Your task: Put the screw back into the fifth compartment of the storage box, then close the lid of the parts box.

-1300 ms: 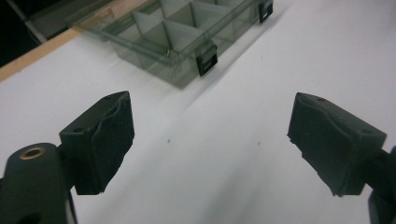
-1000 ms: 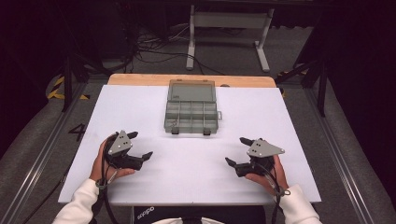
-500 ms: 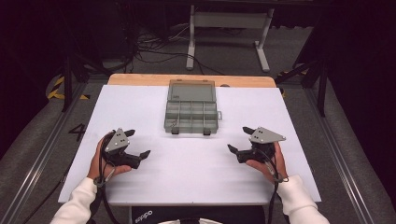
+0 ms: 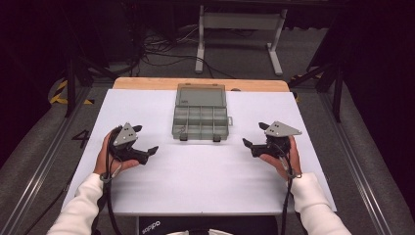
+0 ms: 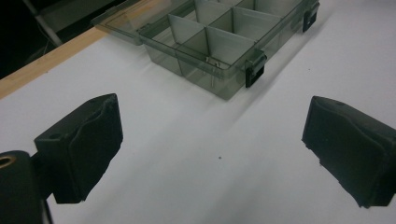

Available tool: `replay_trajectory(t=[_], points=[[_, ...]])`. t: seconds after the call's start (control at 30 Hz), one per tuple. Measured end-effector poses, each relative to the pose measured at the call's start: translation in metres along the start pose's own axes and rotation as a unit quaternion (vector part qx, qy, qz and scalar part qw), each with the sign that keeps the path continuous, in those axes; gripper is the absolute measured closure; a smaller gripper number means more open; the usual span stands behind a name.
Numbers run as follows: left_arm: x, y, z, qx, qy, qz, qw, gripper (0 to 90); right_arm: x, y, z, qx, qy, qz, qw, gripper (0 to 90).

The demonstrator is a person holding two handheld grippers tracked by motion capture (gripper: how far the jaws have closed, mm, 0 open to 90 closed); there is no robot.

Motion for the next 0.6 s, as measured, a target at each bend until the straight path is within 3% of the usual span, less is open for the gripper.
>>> replay_trajectory(t=[0.17, 0.27, 0.33, 0.4, 0.47, 0.53, 0.6], points=[[0.011, -0.007, -0.012, 0.02, -0.015, -0.006, 0.9997, 6.3, 0.006, 0.011, -0.004, 0.015, -0.004, 0.002, 0.9999, 16.2], [0.017, -0.013, -0.019, 0.026, -0.017, -0.012, 0.9995, 6.4, 0.01, 0.015, -0.007, 0.005, -0.009, 0.007, 0.9999, 16.8], [0.02, -0.017, -0.021, 0.023, -0.021, -0.013, 0.9994, 6.7, 0.012, 0.018, -0.011, 0.017, 0.006, -0.021, 0.9996, 16.4], [0.022, -0.021, -0.024, 0.025, -0.022, -0.022, 0.9992, 6.9, 0.013, 0.022, -0.014, 0.022, 0.01, -0.019, 0.9995, 17.0], [0.024, -0.024, -0.026, 0.022, -0.024, -0.025, 0.9992, 7.7, 0.015, 0.025, -0.016, 0.01, 0.001, -0.007, 0.9999, 17.7], [0.026, -0.028, -0.029, 0.018, -0.026, -0.03, 0.9991, 7.6, 0.019, 0.029, -0.018, 0.023, -0.01, -0.012, 0.9996, 17.3], [0.031, -0.035, -0.031, 0.02, -0.034, -0.04, 0.9984, 7.9, 0.021, 0.032, -0.021, 0.022, -0.009, -0.005, 0.9997, 20.9]])
Point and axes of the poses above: each handheld gripper's, and its own axes: x roughly forward along the jaws, z roughly out of its underside, y roughly to its right, the point moved 4 cm from there along x, roughly forward along the jaws, and after that the axes turned 9 degrees about -z, right-handed, at the moved point
